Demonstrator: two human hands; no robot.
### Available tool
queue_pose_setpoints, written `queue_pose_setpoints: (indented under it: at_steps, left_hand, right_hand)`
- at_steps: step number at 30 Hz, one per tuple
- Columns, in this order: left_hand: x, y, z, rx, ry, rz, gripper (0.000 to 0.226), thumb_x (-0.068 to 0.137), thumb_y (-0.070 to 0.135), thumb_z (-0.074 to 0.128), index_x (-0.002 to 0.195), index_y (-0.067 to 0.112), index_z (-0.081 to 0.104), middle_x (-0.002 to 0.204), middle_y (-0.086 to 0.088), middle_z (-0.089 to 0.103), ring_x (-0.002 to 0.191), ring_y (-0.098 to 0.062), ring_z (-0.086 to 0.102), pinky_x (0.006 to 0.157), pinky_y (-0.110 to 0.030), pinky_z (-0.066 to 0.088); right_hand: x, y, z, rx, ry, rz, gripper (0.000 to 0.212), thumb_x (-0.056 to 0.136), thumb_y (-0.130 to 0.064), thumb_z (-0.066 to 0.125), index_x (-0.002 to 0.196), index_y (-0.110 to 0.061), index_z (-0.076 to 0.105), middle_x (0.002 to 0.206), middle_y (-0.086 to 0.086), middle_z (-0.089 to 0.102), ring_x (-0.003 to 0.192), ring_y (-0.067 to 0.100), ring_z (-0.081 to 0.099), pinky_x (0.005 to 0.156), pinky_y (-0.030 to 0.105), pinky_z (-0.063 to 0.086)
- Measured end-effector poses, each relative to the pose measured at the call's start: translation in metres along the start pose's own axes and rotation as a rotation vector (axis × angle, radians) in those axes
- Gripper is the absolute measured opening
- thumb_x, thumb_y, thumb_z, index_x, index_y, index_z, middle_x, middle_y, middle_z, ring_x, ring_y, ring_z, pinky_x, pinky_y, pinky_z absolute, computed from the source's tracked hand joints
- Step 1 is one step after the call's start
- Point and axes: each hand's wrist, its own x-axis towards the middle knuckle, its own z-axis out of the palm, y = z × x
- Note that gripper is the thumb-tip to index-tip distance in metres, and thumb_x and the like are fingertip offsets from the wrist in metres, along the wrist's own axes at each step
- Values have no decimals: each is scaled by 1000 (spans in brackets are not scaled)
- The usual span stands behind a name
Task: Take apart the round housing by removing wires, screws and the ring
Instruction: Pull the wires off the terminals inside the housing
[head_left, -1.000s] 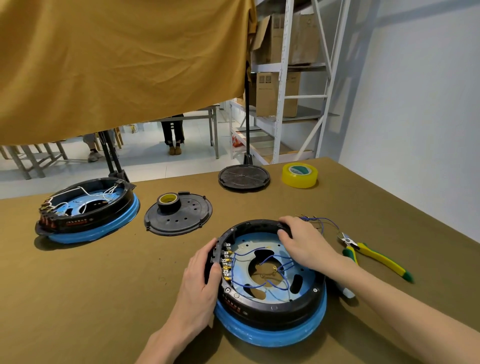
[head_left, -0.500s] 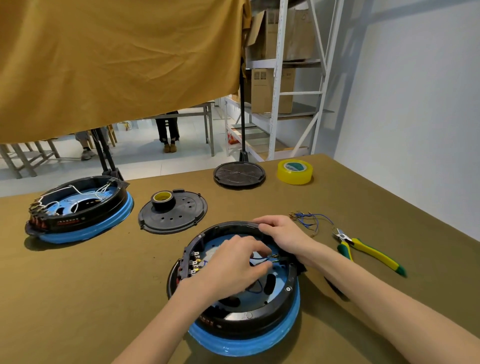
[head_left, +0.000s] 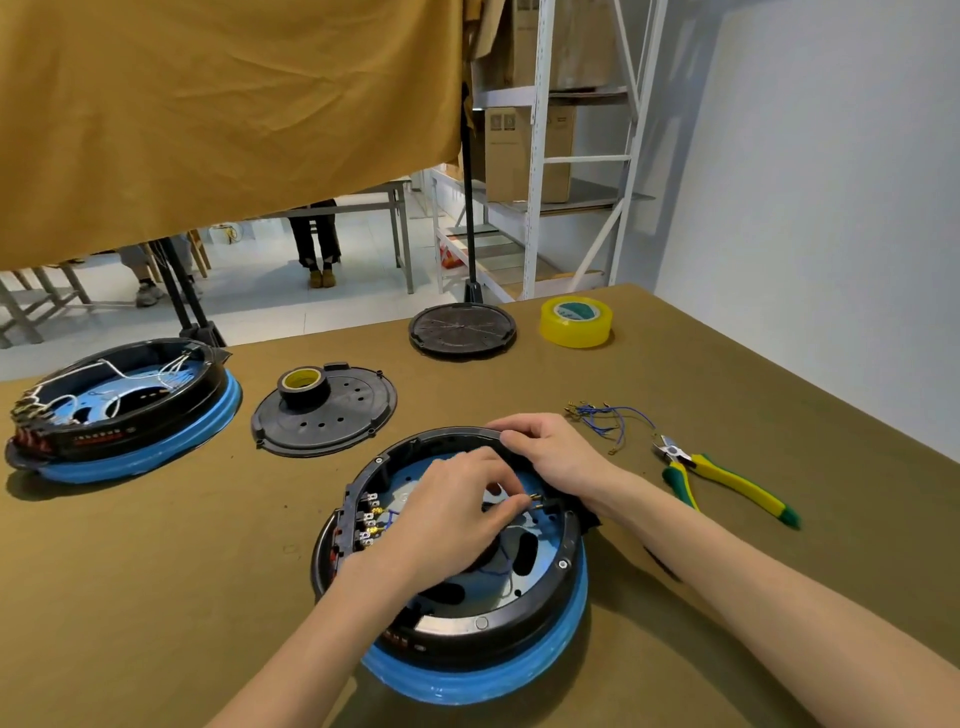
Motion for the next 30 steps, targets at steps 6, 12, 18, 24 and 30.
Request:
queue_pose_setpoints:
  at_steps: [6, 12, 18, 24, 30]
  left_hand:
    - [-2, 3, 1, 314, 62, 187, 13, 104, 40, 51, 103, 31, 60, 97, 16, 59, 90, -7, 49, 95, -32, 38]
    - [1, 4, 4, 252, 40, 144, 14, 104, 37, 51, 106, 30, 63, 98, 16, 60, 90, -8, 54, 96, -31, 39]
    - [-1, 6, 4, 344, 64, 212, 15, 104, 31, 51, 100, 25, 64, 95, 11, 59, 78, -13, 49, 86, -33, 39]
    - [-1, 6, 2, 361, 74, 230, 15, 105, 31, 51, 98, 26, 63, 98, 12, 59, 78, -12, 46, 87, -35, 38]
    - [-1, 4, 3, 346, 75, 229, 14, 104, 30, 52, 96, 27, 63, 95, 12, 59, 77, -13, 49, 86, -36, 39]
  right_hand:
    - [0, 2, 2, -41, 6, -37, 30, 106, -16, 48, 128, -17, 69, 116, -4, 72, 105, 3, 65, 81, 11, 47]
    - [1, 4, 2, -80, 14, -67, 29, 106, -17, 48, 127, -18, 69, 113, -6, 72, 103, 2, 64, 79, 12, 44]
    - [-4, 2, 5, -217, 35, -167, 31, 108, -16, 44, 128, -14, 67, 116, -1, 72, 107, 11, 65, 93, 25, 50]
    - [-2, 1, 3, -293, -7, -133, 31, 109, -20, 40, 130, -16, 63, 118, 1, 70, 109, 16, 63, 97, 31, 49]
    - [-1, 3, 2, -288, -29, -122, 32, 111, -22, 35, 130, -14, 59, 119, 5, 67, 111, 20, 61, 101, 42, 47]
